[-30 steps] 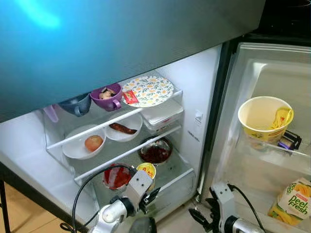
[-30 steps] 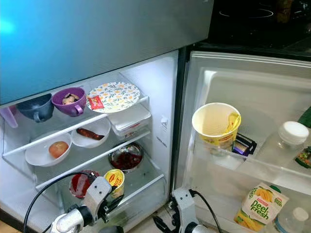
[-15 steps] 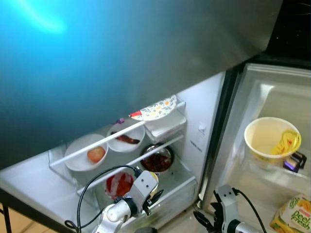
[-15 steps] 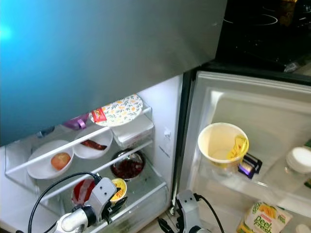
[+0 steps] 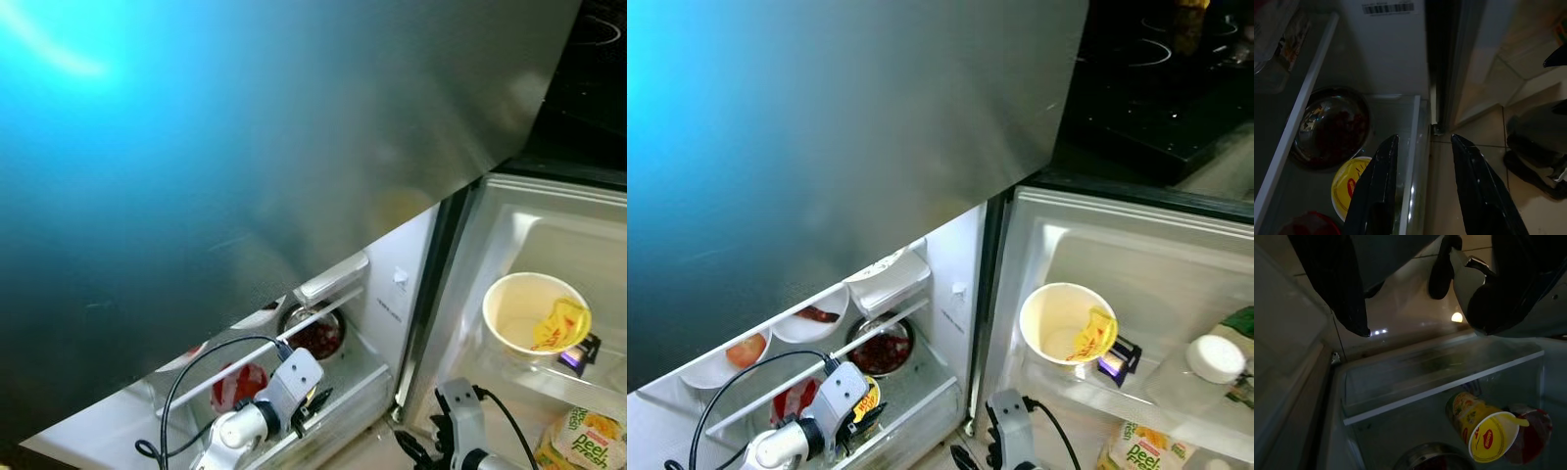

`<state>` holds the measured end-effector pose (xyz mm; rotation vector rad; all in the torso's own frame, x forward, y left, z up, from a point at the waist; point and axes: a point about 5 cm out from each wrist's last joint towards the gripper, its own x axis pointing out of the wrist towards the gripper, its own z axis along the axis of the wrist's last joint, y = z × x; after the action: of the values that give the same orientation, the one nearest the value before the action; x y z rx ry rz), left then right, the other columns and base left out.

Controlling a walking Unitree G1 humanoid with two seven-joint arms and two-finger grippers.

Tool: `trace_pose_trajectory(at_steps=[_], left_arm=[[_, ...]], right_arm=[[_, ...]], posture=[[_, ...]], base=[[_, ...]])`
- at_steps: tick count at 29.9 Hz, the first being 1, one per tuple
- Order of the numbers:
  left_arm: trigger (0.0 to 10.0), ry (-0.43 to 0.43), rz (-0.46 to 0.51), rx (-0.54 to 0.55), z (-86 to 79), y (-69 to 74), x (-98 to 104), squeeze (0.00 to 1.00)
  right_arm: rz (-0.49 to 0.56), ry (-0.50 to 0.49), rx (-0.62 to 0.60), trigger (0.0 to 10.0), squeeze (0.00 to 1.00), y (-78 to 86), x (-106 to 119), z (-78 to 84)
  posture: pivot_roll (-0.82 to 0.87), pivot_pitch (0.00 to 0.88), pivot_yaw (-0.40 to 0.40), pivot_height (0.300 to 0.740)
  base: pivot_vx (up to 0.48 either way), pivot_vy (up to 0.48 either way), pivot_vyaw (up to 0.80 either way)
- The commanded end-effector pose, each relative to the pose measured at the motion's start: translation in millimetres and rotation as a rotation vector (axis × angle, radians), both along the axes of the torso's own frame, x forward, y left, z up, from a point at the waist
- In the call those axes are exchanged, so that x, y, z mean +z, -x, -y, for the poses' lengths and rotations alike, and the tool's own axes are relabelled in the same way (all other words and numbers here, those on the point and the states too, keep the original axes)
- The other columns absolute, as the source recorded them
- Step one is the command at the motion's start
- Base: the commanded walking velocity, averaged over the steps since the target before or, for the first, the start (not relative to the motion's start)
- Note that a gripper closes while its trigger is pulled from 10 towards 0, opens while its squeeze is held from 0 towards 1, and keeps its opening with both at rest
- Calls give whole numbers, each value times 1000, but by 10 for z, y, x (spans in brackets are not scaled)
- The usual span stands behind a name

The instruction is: Restocking fridge

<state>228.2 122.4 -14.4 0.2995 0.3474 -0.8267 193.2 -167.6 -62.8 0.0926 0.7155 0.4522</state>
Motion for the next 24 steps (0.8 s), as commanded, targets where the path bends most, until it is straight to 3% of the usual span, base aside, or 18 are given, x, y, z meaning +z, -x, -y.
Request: trace_pose_trajectory(at_steps=[1,8,24], left_arm=[[10000,-31,-22,-16,21,35,-54,0],[10000,-18,-11,-28,46,38,-44,0],[10000,-73,-23,-8,6,35,-111,0]], right_arm=[[0,4,2,10000,0,8,-12,-11],[3,1,2,10000,0,4,-13,-12],[-18,-2,19,10000,0,61,-46,5]], posture=[[-17,0,33,646],[-18,0,35,646],[-23,0,35,694]], base=[[-352,0,0],[-480,0,0],[0,0,0]])
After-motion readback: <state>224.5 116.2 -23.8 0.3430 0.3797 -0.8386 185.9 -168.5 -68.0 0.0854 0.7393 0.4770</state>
